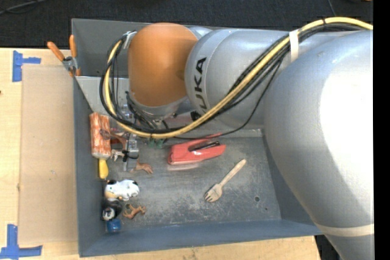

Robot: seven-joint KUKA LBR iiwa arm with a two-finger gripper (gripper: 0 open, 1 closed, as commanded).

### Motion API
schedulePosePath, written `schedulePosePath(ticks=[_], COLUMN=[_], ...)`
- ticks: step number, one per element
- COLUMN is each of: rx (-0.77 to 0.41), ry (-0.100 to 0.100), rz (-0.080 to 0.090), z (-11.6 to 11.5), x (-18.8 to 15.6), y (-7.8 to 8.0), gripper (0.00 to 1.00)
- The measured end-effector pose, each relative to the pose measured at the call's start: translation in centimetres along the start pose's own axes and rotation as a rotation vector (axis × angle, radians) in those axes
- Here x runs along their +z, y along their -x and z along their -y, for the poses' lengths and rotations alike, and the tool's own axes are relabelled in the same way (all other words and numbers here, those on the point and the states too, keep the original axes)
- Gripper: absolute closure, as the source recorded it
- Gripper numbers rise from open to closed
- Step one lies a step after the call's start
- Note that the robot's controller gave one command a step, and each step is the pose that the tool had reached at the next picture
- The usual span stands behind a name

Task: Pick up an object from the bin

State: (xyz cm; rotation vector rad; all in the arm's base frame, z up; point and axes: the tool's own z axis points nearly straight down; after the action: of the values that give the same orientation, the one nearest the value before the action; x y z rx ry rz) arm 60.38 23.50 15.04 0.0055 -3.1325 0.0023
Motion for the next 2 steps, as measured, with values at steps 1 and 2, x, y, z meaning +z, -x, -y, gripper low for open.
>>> schedulePosePath(ticks=[1,2], rx=[0.004,-0.124], ry=[0.002,0.003], rz=[0.007,0.013], z=[0.1,0.9], x=[-0.5,2.8], y=[0.2,0.9], gripper=[0.00,0.00])
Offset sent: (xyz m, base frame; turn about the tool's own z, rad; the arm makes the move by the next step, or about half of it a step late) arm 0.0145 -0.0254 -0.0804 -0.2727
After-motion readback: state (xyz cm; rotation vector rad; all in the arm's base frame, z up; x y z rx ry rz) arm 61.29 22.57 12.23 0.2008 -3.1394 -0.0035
